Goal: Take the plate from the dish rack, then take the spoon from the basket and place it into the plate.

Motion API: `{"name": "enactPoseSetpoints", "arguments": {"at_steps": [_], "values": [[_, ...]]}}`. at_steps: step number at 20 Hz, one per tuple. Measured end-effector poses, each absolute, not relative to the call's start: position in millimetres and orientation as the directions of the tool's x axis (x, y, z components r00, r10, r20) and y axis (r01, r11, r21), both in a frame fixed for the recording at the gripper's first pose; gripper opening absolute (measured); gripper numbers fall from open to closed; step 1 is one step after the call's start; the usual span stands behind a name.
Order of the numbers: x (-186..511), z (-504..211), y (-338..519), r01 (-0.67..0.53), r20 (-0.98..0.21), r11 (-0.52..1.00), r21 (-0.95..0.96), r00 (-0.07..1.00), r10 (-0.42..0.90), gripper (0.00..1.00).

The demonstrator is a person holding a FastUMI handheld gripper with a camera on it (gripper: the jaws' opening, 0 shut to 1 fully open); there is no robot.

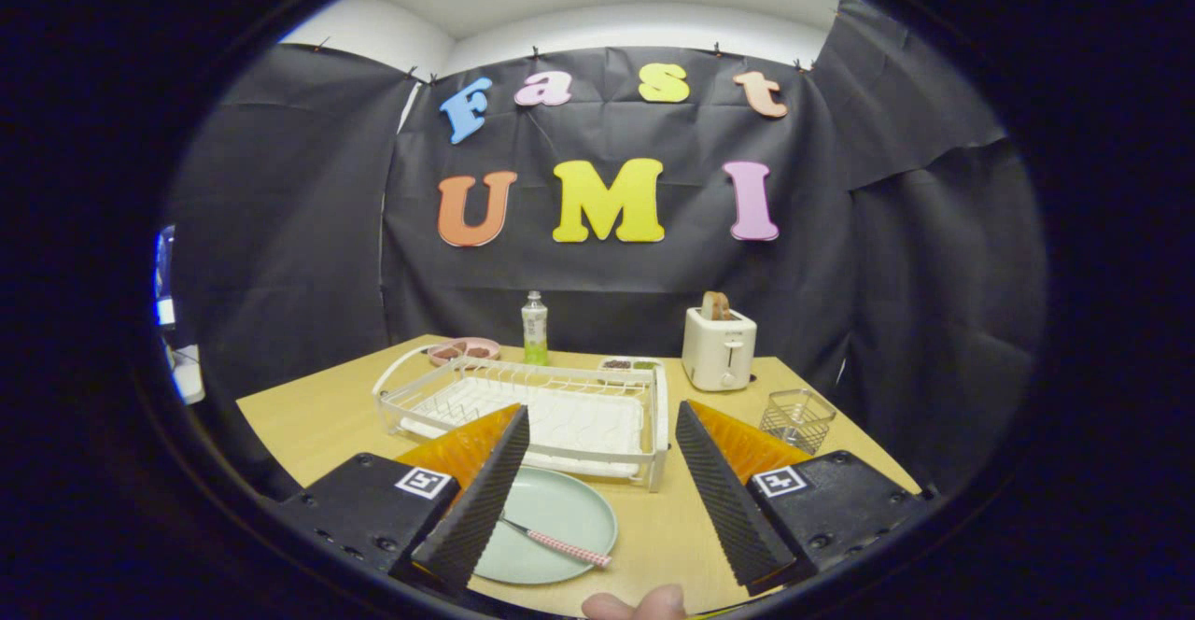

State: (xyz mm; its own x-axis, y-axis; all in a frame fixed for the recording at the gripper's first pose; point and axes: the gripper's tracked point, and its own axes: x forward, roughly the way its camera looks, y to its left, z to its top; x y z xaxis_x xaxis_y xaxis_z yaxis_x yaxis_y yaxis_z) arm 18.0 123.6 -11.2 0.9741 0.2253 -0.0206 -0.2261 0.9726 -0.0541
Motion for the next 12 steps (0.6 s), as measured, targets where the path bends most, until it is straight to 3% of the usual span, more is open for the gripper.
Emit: {"name": "enactPoseSetpoints", "arguments": {"at_steps": [12], "values": [[-73.9, -9.5, 79.8, -0.151, 0.114, 0.988, -0.028, 0.982, 0.154, 1.00]]}}
